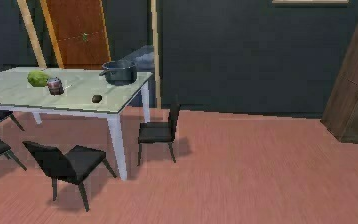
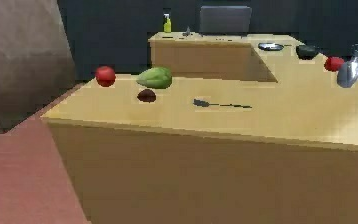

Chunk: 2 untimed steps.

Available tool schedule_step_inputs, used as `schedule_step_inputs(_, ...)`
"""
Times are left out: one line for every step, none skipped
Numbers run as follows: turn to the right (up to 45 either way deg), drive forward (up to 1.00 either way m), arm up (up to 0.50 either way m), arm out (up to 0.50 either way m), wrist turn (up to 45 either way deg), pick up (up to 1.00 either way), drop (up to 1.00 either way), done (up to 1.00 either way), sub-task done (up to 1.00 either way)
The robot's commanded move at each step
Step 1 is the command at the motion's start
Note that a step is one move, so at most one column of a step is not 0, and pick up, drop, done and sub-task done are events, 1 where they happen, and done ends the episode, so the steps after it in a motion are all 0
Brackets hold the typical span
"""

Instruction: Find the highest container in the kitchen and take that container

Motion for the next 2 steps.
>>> schedule_step_inputs(21.0, 0.0, 0.0, 0.0, 0.0, 0.0, 0.0, 0.0, 0.0)
schedule_step_inputs(0.0, 1.0, 0.0, 0.0, 0.0, 0.0, 0.0, 0.0, 0.0)
